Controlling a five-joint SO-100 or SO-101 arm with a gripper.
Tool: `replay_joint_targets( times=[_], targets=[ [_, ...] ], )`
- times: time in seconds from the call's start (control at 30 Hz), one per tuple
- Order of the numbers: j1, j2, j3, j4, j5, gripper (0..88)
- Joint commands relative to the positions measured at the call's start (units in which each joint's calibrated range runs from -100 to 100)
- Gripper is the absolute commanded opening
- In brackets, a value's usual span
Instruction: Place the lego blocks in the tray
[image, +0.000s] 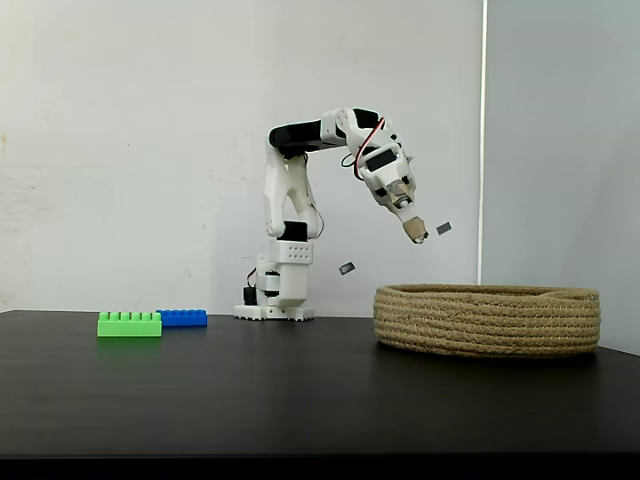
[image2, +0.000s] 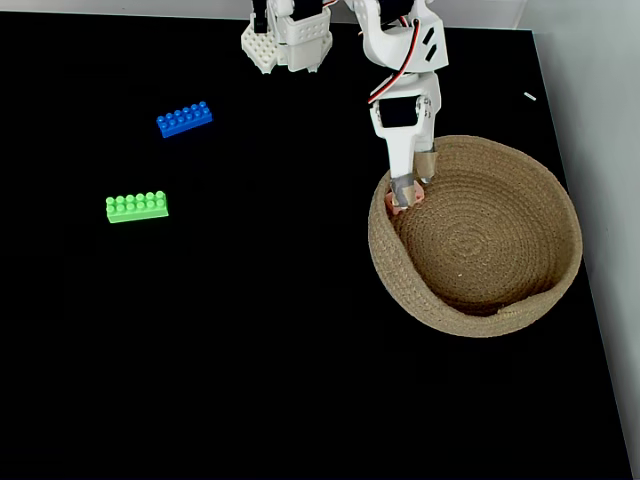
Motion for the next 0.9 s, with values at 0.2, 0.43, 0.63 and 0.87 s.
replay_joint_targets(
  times=[0.2, 0.43, 0.63, 0.87],
  targets=[
    [9.15, -3.75, -2.55, 12.44, 7.91, 37.1],
    [29.84, -2.03, -1.18, 19.61, 18.95, 41.5],
    [44.27, 0.90, -4.56, 20.69, 26.76, 43.2],
    [53.42, 8.21, -3.37, 10.78, 34.53, 41.5]
  ],
)
